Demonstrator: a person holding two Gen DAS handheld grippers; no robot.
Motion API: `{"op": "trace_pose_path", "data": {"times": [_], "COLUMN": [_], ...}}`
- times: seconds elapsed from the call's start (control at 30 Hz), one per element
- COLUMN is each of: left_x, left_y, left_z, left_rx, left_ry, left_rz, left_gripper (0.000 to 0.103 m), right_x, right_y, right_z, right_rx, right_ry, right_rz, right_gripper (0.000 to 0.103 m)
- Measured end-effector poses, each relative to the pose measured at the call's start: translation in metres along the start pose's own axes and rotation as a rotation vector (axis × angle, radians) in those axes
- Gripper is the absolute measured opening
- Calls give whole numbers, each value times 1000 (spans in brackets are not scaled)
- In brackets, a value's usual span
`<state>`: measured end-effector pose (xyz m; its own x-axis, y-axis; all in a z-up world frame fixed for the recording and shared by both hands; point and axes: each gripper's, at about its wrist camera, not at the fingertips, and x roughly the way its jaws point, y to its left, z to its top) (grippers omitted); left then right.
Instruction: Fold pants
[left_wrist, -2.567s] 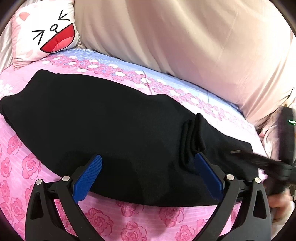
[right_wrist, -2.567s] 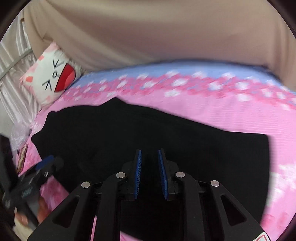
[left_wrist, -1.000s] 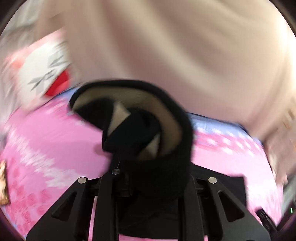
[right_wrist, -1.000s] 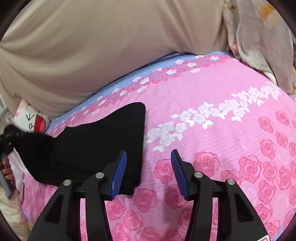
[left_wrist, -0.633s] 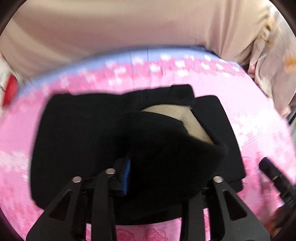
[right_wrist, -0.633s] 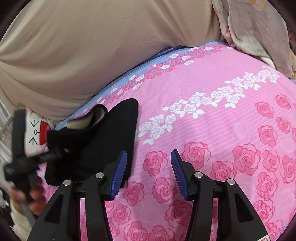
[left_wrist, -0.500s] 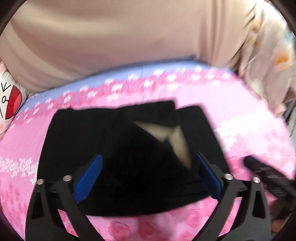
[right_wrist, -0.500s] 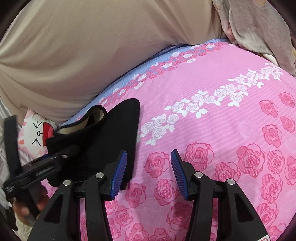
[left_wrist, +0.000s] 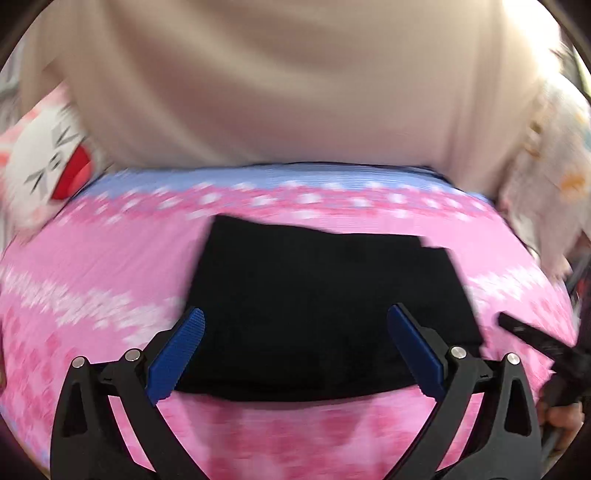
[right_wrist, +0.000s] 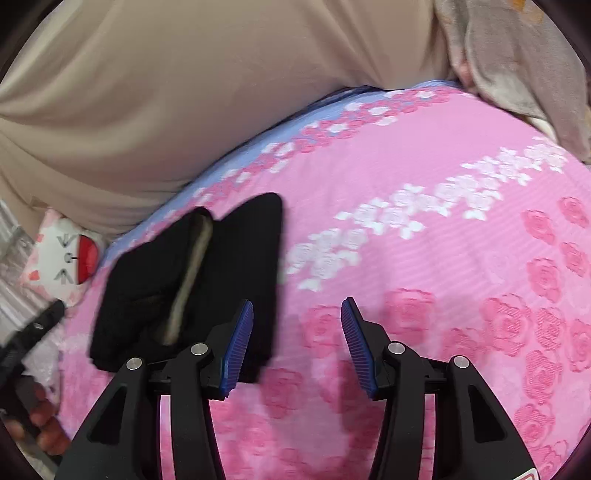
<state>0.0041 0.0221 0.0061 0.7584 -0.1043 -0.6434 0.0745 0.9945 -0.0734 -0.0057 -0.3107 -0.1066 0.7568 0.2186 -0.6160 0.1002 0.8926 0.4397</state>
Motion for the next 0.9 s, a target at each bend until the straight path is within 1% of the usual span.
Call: {"op": "trace_pose_path", "data": {"times": [0.03, 0.07, 0.1, 0.13, 0.23, 0.27, 0.3, 0.37, 0.4, 0.43, 0.47, 0.5, 0.53, 0.57, 0.6, 0.63, 0.67, 0.73, 0.77, 0.8, 0.9], "left_x": [0, 0, 0, 0, 2, 2, 0, 1, 1, 3, 5, 7, 9, 9, 7, 4, 0, -2, 0, 4, 19], "left_y": [14, 28, 46, 57, 89, 96, 102, 112, 116, 118, 120, 120, 119, 118, 116, 113, 109, 102, 98, 93, 78], "left_z": [-1, -2, -3, -5, -13, -16, -18, -23, -26, -27, -28, -27, -26, -23, -20, -19, -17, -16, -17, -18, -21], "left_rx": [-33, -65, -105, -127, -188, -199, -205, -210, -216, -221, -226, -231, -232, -231, -226, -221, -211, -195, -187, -178, -142], "left_ry": [3, 3, 5, 8, 28, 32, 35, 45, 49, 53, 59, 66, 69, 67, 56, 45, 29, 18, 22, 34, 89], "left_rz": [17, 36, 66, 82, 119, 127, 134, 151, 157, 158, 158, 155, 149, 141, 132, 127, 118, 106, 97, 89, 70], "left_gripper": [97, 97, 97, 97, 97, 97, 97, 97, 97, 97, 97, 97, 97, 97, 97, 97, 97, 98, 98, 98, 98], "right_x": [1, 3, 4, 8, 27, 38, 50, 76, 83, 91, 92, 93, 92, 84, 72, 60, 41, 19, 13, 15, 60], "right_y": [9, 21, 30, 46, 76, 87, 95, 104, 105, 106, 111, 118, 124, 131, 137, 142, 145, 141, 133, 120, 71], "right_z": [4, 9, 11, 15, 20, 21, 21, 20, 18, 14, 13, 13, 15, 23, 33, 43, 55, 66, 70, 69, 48], "right_rx": [2, -6, -17, -44, -100, -121, -137, -146, -142, -135, -153, -180, -193, -198, -208, -216, -222, -228, -231, -225, -150], "right_ry": [10, 18, 20, 23, 69, 93, 113, 158, 176, 175, 154, 161, 167, 158, 135, 106, 55, -3, -25, -20, 131], "right_rz": [47, 92, 116, 151, 198, 197, 176, 75, 48, 27, 25, 41, 58, 108, 153, 173, 187, 182, 147, 102, -7], "right_gripper": [55, 63, 66, 66, 69, 69, 69, 69, 70, 67, 39, 22, 18, 15, 14, 14, 14, 14, 15, 18, 19]}}
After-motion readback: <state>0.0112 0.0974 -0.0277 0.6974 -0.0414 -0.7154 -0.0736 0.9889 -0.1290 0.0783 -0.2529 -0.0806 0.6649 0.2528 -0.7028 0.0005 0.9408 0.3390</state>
